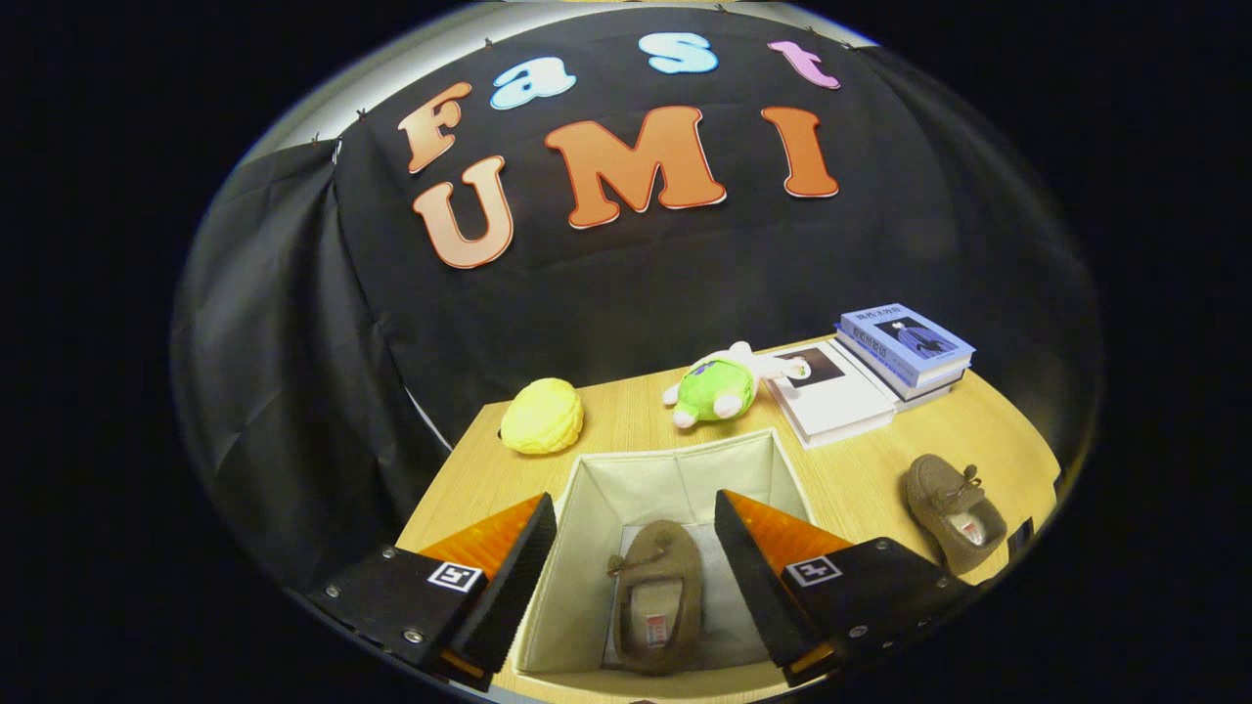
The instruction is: Open the storage box then place both shoes into the box .Put the left shoe in first, then the right shoe, with the right side of both shoes facing outward in a uniform manner.
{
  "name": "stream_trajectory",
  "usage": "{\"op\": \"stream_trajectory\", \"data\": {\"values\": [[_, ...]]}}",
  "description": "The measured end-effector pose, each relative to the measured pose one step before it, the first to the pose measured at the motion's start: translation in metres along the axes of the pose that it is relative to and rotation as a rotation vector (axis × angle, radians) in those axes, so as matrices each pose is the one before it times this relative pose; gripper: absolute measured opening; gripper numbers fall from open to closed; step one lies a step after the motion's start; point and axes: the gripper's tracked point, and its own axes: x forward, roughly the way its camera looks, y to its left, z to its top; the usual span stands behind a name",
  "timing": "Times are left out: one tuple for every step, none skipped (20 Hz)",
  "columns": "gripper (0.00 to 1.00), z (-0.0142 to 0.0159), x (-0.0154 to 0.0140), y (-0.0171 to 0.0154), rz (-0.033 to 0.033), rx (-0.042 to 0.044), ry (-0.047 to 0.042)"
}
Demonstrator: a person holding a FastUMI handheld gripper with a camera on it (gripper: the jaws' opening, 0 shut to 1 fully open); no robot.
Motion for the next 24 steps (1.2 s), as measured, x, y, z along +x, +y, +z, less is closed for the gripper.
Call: {"op": "stream_trajectory", "data": {"values": [[0.98, 0.00166, -0.00179, -0.00228, 0.00419, -0.00994, -0.00354], [0.98, 0.00056, -0.00114, -0.00421, -0.0014, -0.01236, -0.00089], [0.98, 0.00056, -0.00095, -0.00602, -0.00548, -0.01084, -0.00114], [0.99, 0.00147, -0.00086, -0.00583, -0.00501, -0.00727, -0.00293], [0.98, 0.00143, -0.00131, -0.00855, -0.0082, -0.00424, -0.00603], [0.98, 0.00372, -0.001, -0.00829, -0.00737, -0.00487, -0.00679], [0.98, 0.00278, -0.00223, -0.00952, -0.00948, -0.00535, -0.00633], [0.99, 0.00249, -0.0014, -0.01062, -0.0103, -0.00385, -0.00705], [0.99, 0.00231, -0.00222, -0.011, -0.01043, -0.00138, -0.00684], [0.99, 0.00349, -0.00196, -0.01134, -0.01068, 0.0008, -0.00915], [0.99, 0.0026, -0.00148, -0.01255, -0.01091, -0.00113, -0.00641], [0.99, 0.00301, -0.00261, -0.01283, -0.01434, -0.00461, -0.01115], [0.99, 0.00334, -0.002, -0.01291, -0.0132, -0.00873, -0.01059], [0.98, 0.00336, -0.00253, -0.01379, -0.01332, -0.00568, -0.01179], [0.98, 0.00243, -0.00139, -0.01252, -0.01415, -0.0026, -0.01169], [0.99, 0.0018, -0.00156, -0.01332, -0.01337, 0.00259, -0.00804], [0.99, 0.00095, -0.00079, -0.01291, -0.00758, 0.00462, -0.00428], [0.98, 0.00009, -0.00072, -0.01247, -0.01062, 0.00657, -0.00314], [0.99, -0.00118, 0.00011, -0.01423, -0.01264, 0.00655, -0.00276], [0.99, -0.00043, -0.00069, -0.01299, -0.01252, 0.00505, -0.00125], [0.99, -0.0033, 0.00105, -0.01376, -0.01201, 0.00411, 0.00231], [0.99, -0.00293, 0.00031, -0.01235, -0.01097, 0.00479, 0.00448], [0.99, -0.00317, 0.00137, -0.01275, -0.0116, 0.00612, 0.00376], [0.98, -0.00363, 0.00084, -0.01224, -0.01107, 0.00465, 0.00442]]}}
